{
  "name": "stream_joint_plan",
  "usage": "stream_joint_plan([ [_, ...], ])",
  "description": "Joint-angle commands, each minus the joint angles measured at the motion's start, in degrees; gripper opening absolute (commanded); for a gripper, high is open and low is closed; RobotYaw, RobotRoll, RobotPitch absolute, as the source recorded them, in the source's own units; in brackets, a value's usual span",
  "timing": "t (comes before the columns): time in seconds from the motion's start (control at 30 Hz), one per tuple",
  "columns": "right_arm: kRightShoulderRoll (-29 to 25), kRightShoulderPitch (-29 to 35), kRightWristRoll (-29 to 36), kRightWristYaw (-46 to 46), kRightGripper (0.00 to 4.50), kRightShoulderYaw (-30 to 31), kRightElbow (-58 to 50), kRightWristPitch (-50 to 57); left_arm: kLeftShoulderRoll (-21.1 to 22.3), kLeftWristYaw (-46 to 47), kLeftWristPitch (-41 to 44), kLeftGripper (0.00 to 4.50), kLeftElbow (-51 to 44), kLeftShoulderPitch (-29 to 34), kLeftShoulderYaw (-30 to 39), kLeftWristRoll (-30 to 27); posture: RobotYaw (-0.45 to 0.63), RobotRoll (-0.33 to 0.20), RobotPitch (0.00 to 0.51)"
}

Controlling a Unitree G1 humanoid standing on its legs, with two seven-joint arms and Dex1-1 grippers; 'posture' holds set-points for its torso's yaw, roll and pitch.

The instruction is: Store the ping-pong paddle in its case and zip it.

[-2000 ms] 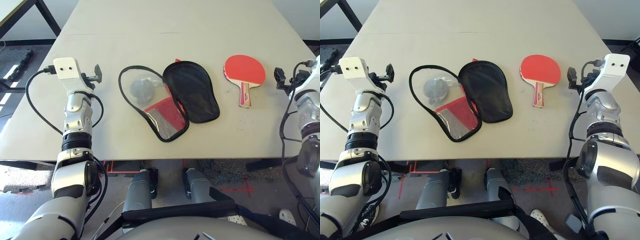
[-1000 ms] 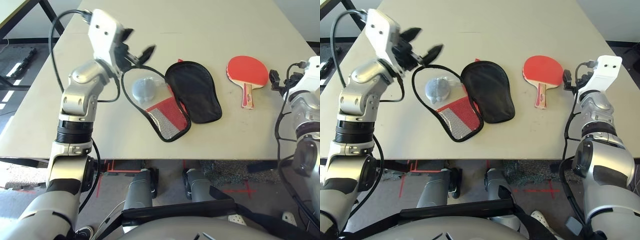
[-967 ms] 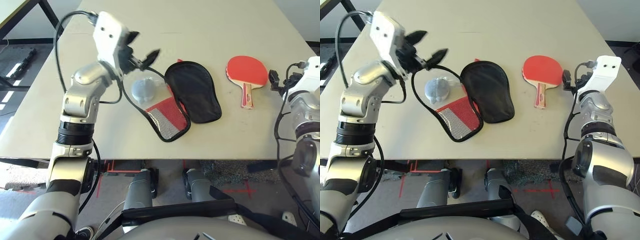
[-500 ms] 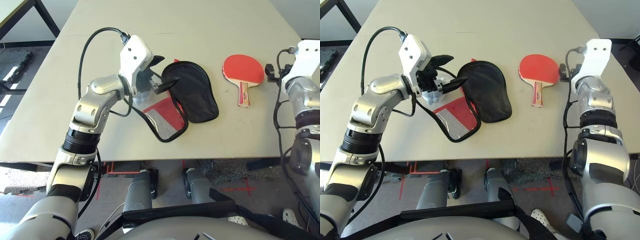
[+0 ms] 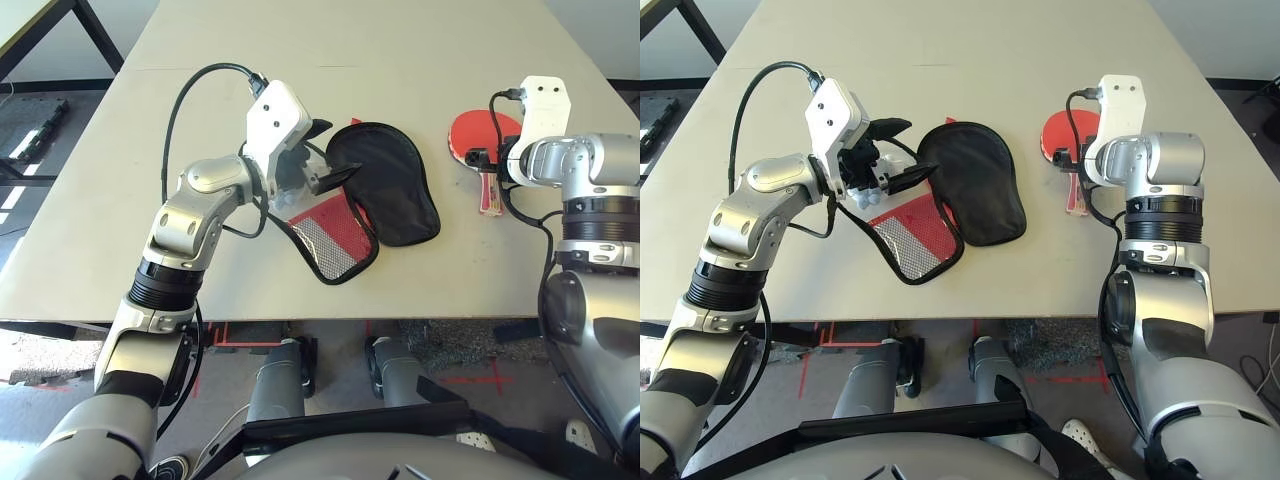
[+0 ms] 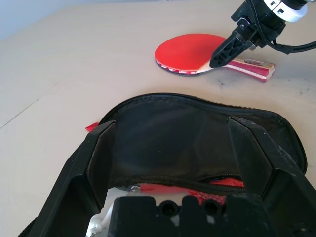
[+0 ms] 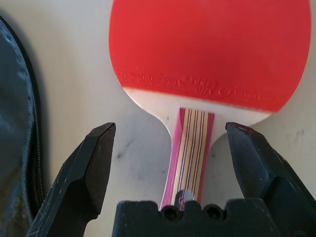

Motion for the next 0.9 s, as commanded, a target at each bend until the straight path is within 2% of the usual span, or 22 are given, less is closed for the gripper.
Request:
stream_joint_plan([
  [0.03, 0.7, 0.0, -0.9, -1.7, 4.45, -0.8, -1.3, 2.7, 0.2, -0.7, 0.0, 4.50, -1.3, 1.0, -0.6, 0.5, -0.05, 0.000, 0.185],
  [0.37, 3.0, 1.0, -2.8, -5.6, 4.45, -2.7, -0.6, 2.8, -0.1, -0.5, -0.2, 4.50, -1.5, 1.2, -0.6, 1.0, -0.05, 0.000, 0.187],
  [0.47, 3.3, 0.6, -3.2, -6.3, 3.85, -3.6, 1.1, 2.5, -0.1, -0.4, -0.3, 4.50, -1.4, 1.1, -0.6, 1.2, -0.05, 0.000, 0.189],
  [0.67, 4.0, -0.3, -3.2, -7.5, 1.63, -5.6, 3.3, 3.0, 0.0, -0.4, -0.4, 4.50, -1.4, 1.2, -0.4, 1.2, -0.05, 0.000, 0.188],
  [0.73, 4.1, -0.3, -3.4, -7.9, 1.03, -5.8, 3.6, 2.5, 0.0, -0.3, -0.4, 4.50, -1.4, 1.2, -0.4, 1.2, -0.05, 0.000, 0.188],
  [0.9, 3.9, 0.6, -4.0, -7.5, 1.03, -3.6, 0.8, -1.1, 0.0, -0.2, -0.6, 4.50, -1.2, 1.2, -0.3, 1.4, -0.05, 0.000, 0.189],
])
